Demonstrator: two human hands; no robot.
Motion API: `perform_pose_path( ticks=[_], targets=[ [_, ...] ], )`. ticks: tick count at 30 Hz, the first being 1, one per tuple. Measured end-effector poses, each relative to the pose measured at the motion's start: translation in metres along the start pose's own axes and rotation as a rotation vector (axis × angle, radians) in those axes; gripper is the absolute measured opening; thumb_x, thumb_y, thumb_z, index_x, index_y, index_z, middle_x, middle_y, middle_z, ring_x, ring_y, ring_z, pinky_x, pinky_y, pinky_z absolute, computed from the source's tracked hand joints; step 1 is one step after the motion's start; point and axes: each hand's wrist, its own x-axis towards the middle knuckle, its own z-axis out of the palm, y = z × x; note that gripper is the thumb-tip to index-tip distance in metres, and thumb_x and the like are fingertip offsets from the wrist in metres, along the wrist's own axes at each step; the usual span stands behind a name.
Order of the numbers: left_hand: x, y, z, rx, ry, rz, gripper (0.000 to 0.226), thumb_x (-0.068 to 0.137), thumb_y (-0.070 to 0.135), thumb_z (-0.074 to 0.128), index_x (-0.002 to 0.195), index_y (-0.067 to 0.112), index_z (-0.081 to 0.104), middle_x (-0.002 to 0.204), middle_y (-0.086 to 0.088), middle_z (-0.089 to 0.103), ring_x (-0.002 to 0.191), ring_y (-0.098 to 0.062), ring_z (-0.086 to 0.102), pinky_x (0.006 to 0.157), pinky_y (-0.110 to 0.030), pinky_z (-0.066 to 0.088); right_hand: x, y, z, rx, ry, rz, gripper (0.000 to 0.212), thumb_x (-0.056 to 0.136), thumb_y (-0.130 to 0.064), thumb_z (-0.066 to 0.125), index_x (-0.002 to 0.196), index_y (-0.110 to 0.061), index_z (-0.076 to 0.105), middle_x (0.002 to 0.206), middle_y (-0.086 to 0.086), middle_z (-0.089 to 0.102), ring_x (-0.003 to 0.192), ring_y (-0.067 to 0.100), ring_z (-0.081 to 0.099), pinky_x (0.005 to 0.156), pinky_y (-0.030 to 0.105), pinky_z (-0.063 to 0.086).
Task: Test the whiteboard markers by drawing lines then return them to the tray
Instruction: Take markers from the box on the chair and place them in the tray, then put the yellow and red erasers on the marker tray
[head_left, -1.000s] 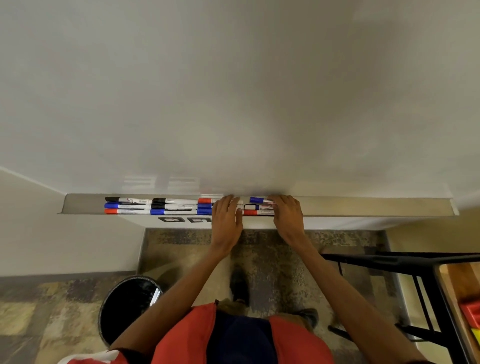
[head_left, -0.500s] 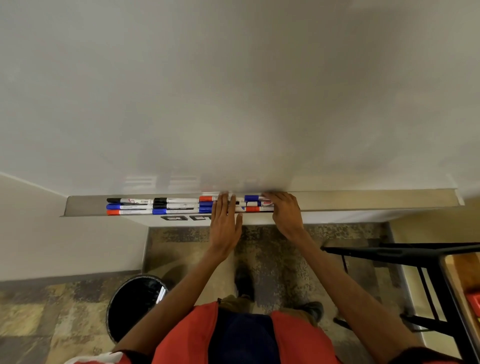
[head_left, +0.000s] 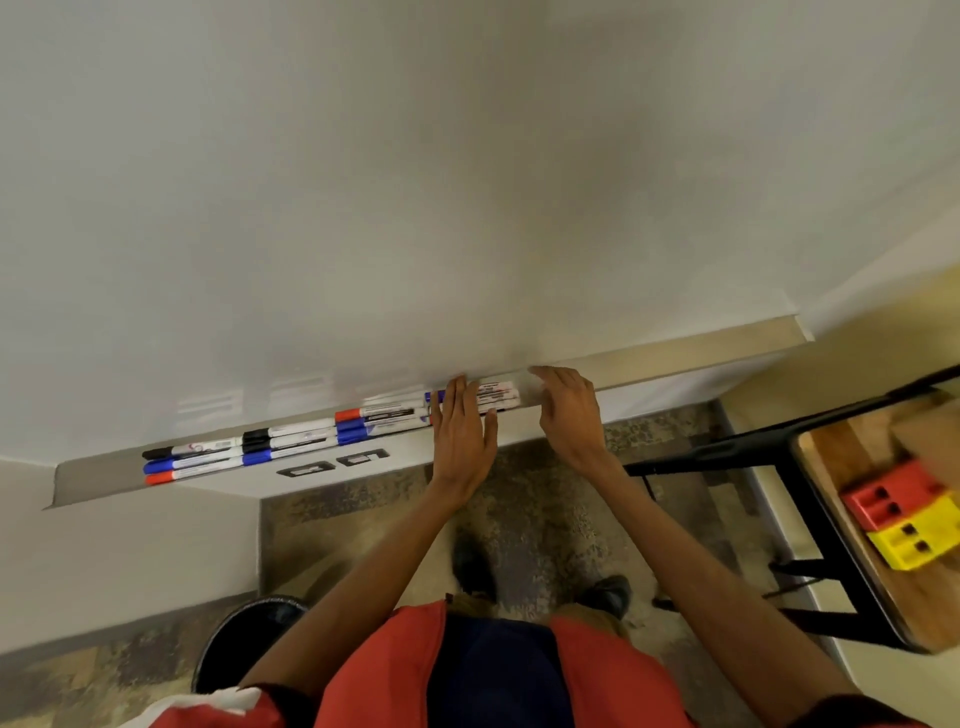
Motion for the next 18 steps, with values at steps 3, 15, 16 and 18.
perform_pose_path(
  ticks=[3, 15, 16, 18],
  targets=[
    [0.002, 0.034, 0.013, -0.039, -0.020, 0.055, 0.049, 0.102, 0.037, 0.032, 0.141, 0.009, 0.043, 0.149, -0.015, 0.044, 0.143, -0.030, 0.035, 0.122, -0.052, 0.015, -0.014, 0.024, -0.022, -0.013, 0.053, 0.067, 0.038, 0.093, 0.002, 0.050, 0.127, -0.011, 0.063, 0.124, 0.008, 0.066, 0.119, 0.027, 0.056, 0.102, 0.043, 0.042],
    [-0.023, 0.200, 0.088, -0.089, -0.182, 0.315, 0.040, 0.101, 0.024, 0.050, 0.136, 0.004, 0.046, 0.131, -0.014, 0.059, 0.116, -0.029, 0.060, 0.106, -0.043, 0.041, -0.106, 0.159, -0.118, -0.016, 0.190, 0.352, 0.047, 0.092, -0.006, 0.050, 0.136, -0.021, 0.051, 0.129, 0.009, 0.056, 0.119, 0.025, 0.050, 0.099, 0.049, 0.040],
    [-0.026, 0.215, 0.094, -0.100, -0.204, 0.335, 0.039, 0.100, 0.023, 0.051, 0.135, 0.005, 0.045, 0.131, -0.014, 0.057, 0.114, -0.029, 0.059, 0.103, -0.043, 0.043, -0.114, 0.173, -0.125, -0.020, 0.205, 0.383, 0.046, 0.091, -0.006, 0.051, 0.135, -0.020, 0.051, 0.128, 0.008, 0.055, 0.118, 0.026, 0.050, 0.097, 0.048, 0.040],
    [-0.031, 0.245, 0.106, -0.127, -0.257, 0.366, 0.039, 0.099, 0.024, 0.053, 0.133, 0.006, 0.043, 0.132, -0.013, 0.051, 0.109, -0.029, 0.058, 0.097, -0.044, 0.047, -0.129, 0.201, -0.139, -0.035, 0.229, 0.444, 0.043, 0.092, -0.006, 0.052, 0.133, -0.017, 0.053, 0.127, 0.008, 0.055, 0.118, 0.027, 0.050, 0.095, 0.047, 0.040]
  ],
)
